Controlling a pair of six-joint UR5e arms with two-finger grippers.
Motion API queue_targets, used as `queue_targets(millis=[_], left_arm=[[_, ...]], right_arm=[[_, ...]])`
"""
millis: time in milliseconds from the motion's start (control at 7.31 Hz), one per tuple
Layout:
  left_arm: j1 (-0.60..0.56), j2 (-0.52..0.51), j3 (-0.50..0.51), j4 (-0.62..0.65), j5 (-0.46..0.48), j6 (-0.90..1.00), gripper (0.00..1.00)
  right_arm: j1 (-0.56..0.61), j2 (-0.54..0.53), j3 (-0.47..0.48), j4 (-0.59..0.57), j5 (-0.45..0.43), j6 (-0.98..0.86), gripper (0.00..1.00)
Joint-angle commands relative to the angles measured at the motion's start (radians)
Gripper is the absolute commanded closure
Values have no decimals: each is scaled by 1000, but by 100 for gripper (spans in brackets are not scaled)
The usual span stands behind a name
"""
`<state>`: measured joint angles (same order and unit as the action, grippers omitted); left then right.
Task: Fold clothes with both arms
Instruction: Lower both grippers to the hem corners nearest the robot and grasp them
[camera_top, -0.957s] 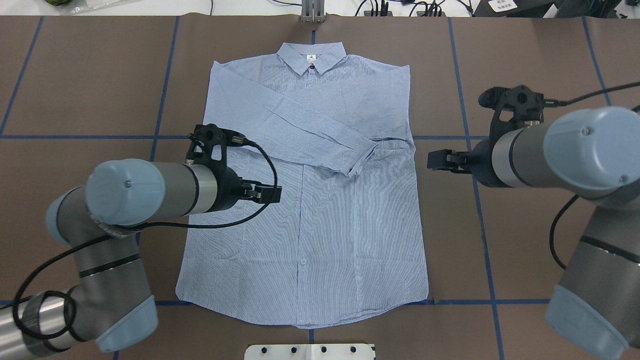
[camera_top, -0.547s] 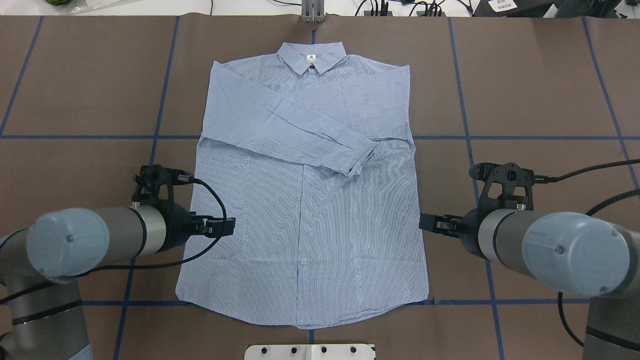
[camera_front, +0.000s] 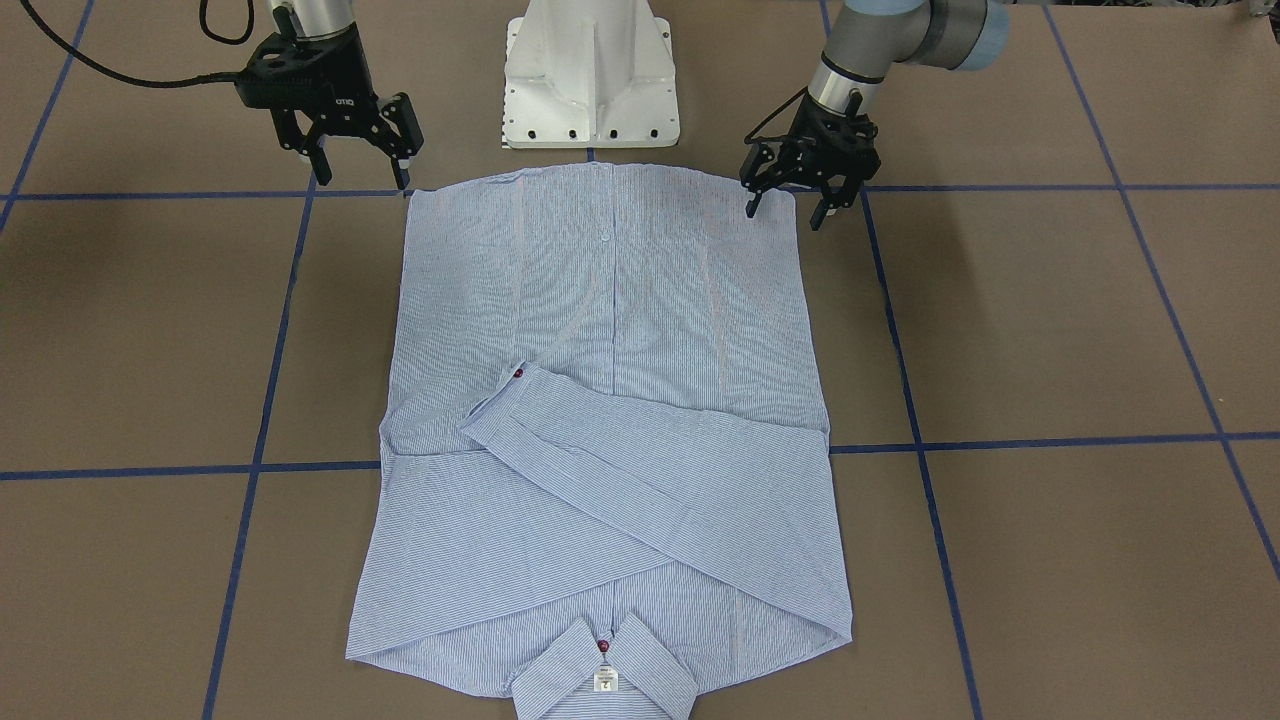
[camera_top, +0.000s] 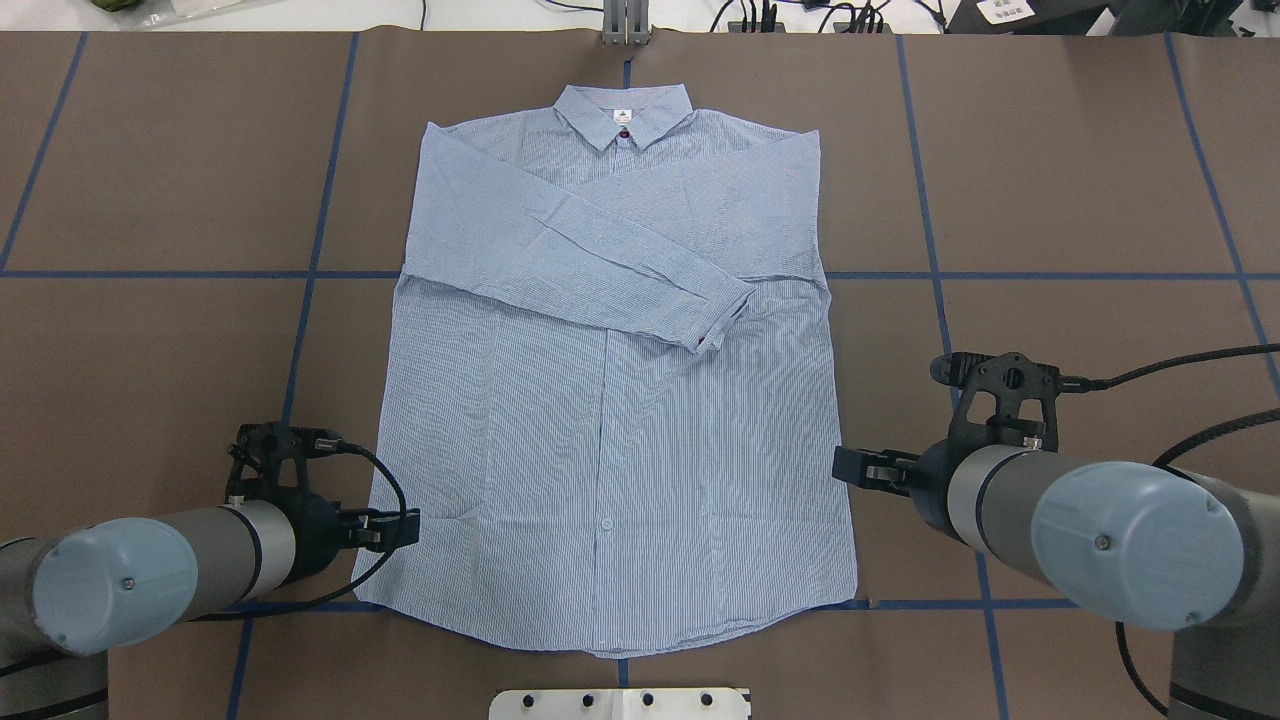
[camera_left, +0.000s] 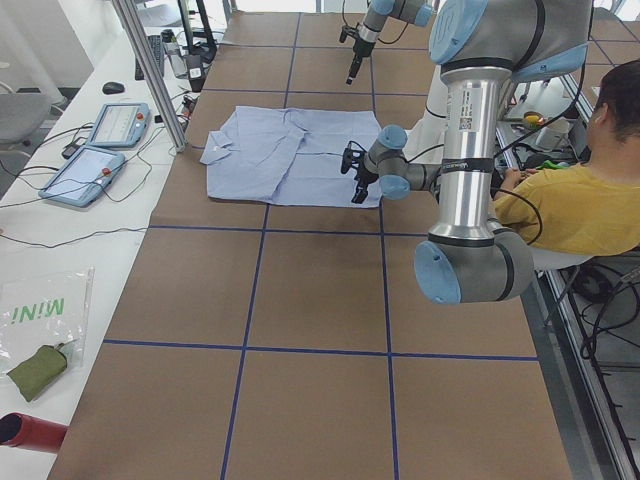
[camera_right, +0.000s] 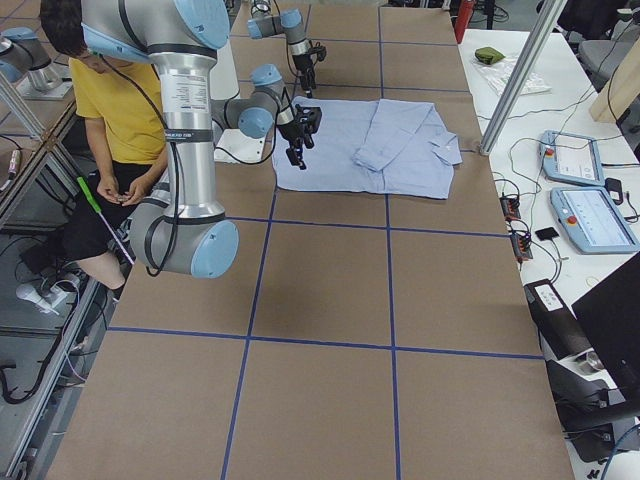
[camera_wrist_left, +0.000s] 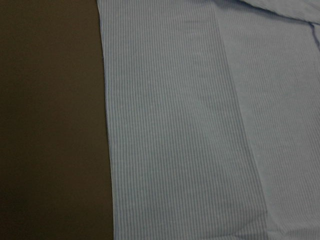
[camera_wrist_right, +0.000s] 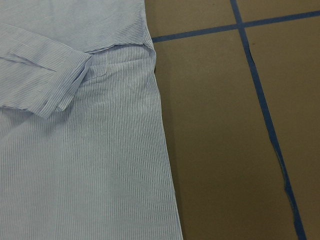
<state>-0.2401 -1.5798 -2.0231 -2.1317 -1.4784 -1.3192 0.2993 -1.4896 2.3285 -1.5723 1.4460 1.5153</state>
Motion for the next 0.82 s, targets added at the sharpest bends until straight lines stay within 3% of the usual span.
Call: queue_targets(millis=[0,137,274,410,684], left_arm=[[25,26,0,3,1,-3,2],[41,26,1,3,1,-8,15],[57,26,3,4,1,-33,37],[67,26,3,16,1,-40,48],[68,23,1,32,1,-40,49]], right_arm=[[-5,0,0,0,-3,0,0],[-6,0,0,0,-3,0,0],[-6,0,0,0,-7,0,0],[-11,0,0,0,-9,0,0],[-20,0,0,0,-18,0,0]])
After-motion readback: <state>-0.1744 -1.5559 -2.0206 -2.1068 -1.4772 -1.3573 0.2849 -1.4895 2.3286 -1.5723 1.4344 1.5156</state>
